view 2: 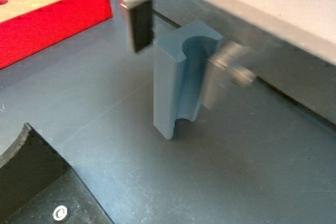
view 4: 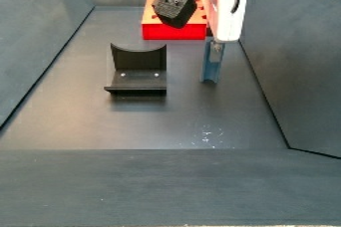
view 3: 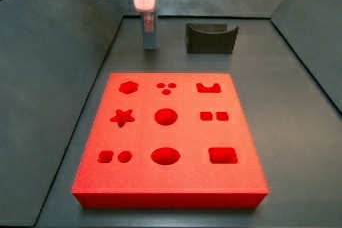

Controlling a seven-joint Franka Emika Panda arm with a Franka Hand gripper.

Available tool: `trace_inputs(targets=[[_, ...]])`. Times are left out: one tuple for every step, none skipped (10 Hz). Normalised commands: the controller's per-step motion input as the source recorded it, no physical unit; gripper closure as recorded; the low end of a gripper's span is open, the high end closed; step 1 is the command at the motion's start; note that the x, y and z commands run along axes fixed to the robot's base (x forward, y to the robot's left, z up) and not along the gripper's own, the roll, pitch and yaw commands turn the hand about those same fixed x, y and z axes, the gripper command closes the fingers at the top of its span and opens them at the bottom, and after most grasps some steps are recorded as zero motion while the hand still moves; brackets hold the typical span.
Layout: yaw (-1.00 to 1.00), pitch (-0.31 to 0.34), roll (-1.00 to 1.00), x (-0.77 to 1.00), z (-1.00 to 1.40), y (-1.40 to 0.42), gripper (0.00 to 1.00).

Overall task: Pick up the arch object. Move up. Rotate the arch object. Move to above the board. Insert the arch object.
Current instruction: Rotate the arch object.

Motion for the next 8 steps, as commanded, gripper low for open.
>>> trace_inputs(targets=[[-0.03, -0.032, -0.06, 0.00, 1.00, 0.00, 0.00], [-0.03, -0.025, -0.06, -0.01, 1.00, 0.00, 0.00], [-0.03, 0.012, -0.06, -0.04, 0.90, 0.00, 0.00], [-0.03, 0.029, -0.06, -0.03, 0.75, 0.00, 0.00], [-0.03, 0.040, -0.06, -0.02, 0.53, 0.01, 0.00], [-0.04, 0.047, -0.06, -0.01, 0.30, 0.01, 0.00], [1.00, 0.009, -0.01, 0.00, 0.00, 0.00, 0.00], [1.00, 0.008, -0.01, 0.02, -0.11, -0.01, 0.00]])
